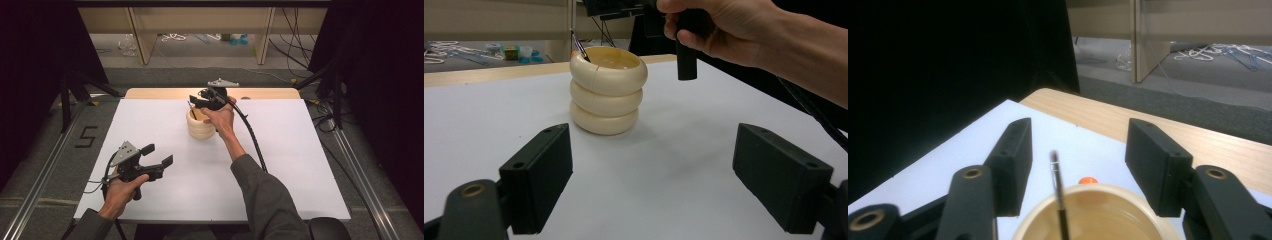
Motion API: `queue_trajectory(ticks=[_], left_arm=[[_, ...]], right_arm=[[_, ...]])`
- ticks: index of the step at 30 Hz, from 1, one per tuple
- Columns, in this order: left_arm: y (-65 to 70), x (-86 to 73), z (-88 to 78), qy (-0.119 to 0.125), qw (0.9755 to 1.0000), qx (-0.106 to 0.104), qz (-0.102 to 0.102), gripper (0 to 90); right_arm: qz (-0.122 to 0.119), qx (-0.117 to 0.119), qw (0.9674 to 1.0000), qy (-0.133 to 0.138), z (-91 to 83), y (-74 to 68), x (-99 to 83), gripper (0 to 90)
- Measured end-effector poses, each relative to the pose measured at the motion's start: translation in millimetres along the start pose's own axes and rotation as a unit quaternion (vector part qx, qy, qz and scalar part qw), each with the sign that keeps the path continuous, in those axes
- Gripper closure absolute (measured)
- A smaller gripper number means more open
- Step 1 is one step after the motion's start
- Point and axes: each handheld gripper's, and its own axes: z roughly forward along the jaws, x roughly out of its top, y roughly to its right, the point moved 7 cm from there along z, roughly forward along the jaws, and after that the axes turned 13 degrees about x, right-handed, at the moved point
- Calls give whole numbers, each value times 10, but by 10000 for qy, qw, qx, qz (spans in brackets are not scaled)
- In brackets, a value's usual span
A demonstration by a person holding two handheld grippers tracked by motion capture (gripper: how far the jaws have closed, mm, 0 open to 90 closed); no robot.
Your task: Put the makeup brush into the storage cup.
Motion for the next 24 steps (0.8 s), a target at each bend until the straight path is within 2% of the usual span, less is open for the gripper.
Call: queue_trajectory(ticks=[8, 9, 10, 15, 17, 24], left_arm=[[-1, 0, -1, 2, 10000, 3, 1, 156], [-1, 0, -1, 0, 10000, 4, 4, 156], [-1, 0, -1, 2, 10000, 3, 3, 156], [-1, -1, 1, 0, 10000, 4, 0, 156], [-2, 0, 1, 0, 10000, 7, 0, 155], [-3, -2, 3, -3, 10000, 11, 1, 155]], right_arm=[[16, -45, 9999, -117, -52, 6, 9, 355], [-60, -95, 9999, -121, -62, 20, 15, 347], [11, -71, 9999, -142, -76, 7, 16, 345], [-22, -94, 9997, -232, -156, -6, 40, 320], [-113, -120, 9995, -283, -196, -5, 45, 315], [-176, -68, 9991, -367, -313, -39, 50, 297]])
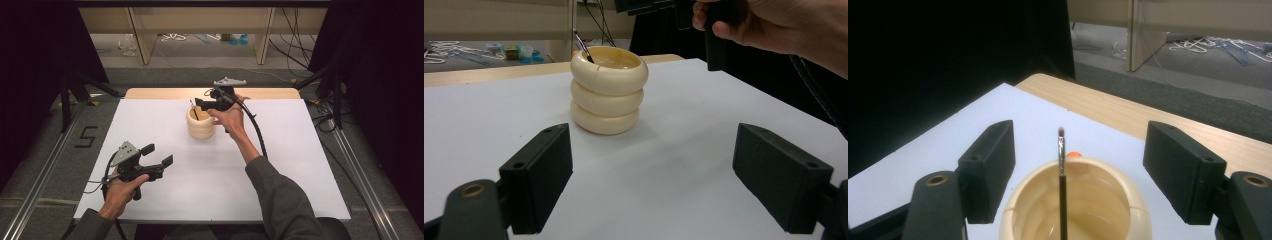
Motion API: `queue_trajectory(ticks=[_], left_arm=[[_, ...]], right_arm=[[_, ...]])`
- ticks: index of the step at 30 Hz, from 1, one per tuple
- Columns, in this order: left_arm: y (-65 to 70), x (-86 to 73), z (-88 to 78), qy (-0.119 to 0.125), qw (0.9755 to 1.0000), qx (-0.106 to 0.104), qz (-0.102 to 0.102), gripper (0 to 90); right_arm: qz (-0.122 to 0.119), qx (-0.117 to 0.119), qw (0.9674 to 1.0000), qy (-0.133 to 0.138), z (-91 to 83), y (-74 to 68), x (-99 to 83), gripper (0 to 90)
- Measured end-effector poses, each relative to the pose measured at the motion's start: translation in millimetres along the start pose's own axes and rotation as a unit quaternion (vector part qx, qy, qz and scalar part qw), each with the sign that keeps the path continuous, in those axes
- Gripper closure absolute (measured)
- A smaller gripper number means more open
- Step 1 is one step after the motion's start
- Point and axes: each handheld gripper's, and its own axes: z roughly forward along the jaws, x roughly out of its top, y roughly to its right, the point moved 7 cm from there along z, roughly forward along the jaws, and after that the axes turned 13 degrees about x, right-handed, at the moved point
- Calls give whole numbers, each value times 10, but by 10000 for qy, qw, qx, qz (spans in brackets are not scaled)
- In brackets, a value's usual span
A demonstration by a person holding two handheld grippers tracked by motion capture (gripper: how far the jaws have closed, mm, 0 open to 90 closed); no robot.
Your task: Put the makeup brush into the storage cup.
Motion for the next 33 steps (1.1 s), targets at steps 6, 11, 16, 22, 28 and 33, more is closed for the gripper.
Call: queue_trajectory(ticks=[6, 11, 16, 22, 28, 33], left_arm=[[-2, -2, -3, -23, 10000, 24, 9, 155], [0, -4, -3, -30, 10000, 19, 15, 155], [3, -5, 2, -10, 10000, -4, 11, 155], [3, -7, 0, -34, 10000, 6, 29, 155], [0, -7, 0, -26, 10000, 20, 18, 155], [2, -6, 3, -12, 10000, 4, 24, 156]], right_arm=[[-100, 5, 9999, -73, -103, -37, 8, 287], [-217, 77, 9997, -73, -181, -79, -3, 282], [-231, 79, 9996, -118, -282, -105, -28, 266], [-279, 99, 9995, -88, -395, -119, -40, 258], [-294, 105, 9995, -88, -487, -134, -78, 259], [-324, 123, 9994, -93, -569, -165, -120, 258]])
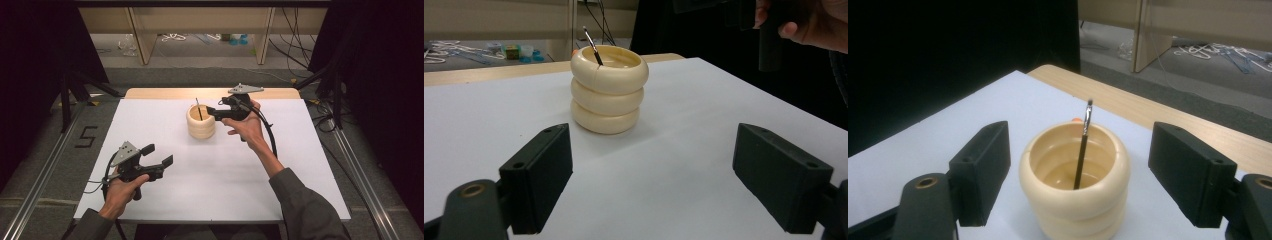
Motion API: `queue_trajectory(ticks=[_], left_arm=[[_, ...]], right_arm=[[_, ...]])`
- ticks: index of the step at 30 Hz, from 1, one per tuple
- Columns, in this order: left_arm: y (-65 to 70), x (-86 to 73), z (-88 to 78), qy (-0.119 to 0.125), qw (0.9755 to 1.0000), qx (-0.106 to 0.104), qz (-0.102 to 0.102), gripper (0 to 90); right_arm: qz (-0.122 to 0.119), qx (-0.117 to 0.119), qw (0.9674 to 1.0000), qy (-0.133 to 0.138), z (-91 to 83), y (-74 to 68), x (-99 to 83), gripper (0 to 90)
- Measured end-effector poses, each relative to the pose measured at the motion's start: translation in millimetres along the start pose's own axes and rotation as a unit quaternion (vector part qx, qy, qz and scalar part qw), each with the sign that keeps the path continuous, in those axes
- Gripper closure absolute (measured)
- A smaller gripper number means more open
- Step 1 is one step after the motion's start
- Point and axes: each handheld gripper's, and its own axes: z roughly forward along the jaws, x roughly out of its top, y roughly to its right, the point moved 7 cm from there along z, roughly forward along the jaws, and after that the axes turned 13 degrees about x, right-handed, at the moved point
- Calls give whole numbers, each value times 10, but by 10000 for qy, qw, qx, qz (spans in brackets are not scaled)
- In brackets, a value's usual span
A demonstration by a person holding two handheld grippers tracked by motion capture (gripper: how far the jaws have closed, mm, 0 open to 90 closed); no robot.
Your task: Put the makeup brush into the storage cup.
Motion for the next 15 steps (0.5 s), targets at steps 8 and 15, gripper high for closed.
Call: queue_trajectory(ticks=[8, 15], left_arm=[[3, -1, 0, 1, 10000, -9, -4, 155], [-5, -4, 0, -15, 10000, 15, 15, 155]], right_arm=[[-33, 88, 9999, 61, -135, -93, -52, 257], [-67, 143, 9998, 116, -244, -166, -139, 255]])
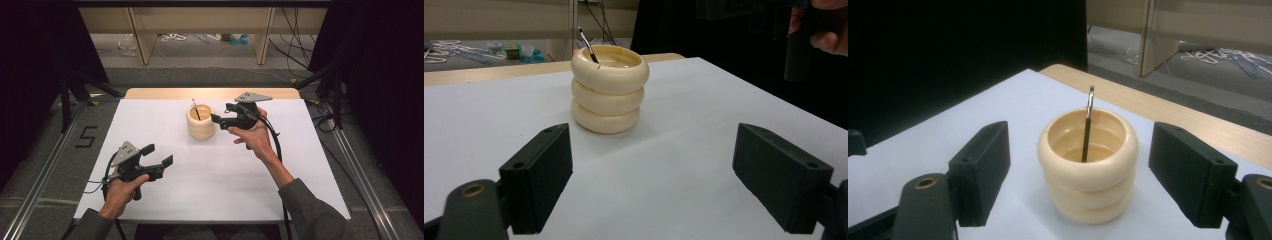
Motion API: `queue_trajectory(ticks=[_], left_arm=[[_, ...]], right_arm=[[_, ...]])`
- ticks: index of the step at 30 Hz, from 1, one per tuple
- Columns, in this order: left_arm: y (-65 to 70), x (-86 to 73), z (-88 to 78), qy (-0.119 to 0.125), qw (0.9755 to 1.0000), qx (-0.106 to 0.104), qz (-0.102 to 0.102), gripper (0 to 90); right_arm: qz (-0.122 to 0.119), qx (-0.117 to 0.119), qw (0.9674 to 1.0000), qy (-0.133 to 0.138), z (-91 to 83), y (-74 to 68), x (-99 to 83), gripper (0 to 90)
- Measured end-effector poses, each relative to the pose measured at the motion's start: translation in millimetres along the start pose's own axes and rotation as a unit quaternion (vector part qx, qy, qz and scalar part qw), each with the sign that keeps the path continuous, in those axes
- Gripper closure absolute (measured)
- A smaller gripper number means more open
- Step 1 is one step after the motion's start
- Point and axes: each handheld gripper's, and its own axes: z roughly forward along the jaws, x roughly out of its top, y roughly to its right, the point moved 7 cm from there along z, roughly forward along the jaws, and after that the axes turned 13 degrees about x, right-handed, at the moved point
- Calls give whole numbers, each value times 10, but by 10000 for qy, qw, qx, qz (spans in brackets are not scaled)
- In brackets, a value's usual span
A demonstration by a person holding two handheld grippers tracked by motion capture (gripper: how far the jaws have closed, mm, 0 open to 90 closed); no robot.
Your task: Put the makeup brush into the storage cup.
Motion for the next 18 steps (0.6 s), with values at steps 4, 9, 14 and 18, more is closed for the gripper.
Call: queue_trajectory(ticks=[4, 9, 14, 18], left_arm=[[-1, 0, 0, -1, 10000, 5, -4, 156], [-2, 1, 0, 3, 10000, 3, -5, 155], [-1, 0, -1, -1, 10000, 2, 4, 156], [0, 1, 0, -1, 10000, 0, 0, 156]], right_arm=[[18, 20, 10000, 1, -59, -41, -56, 252], [53, 69, 10000, -8, -127, -98, -120, 239], [109, 39, 9999, 5, -196, -135, -177, 209], [113, 10, 9999, 19, -242, -139, -231, 197]])
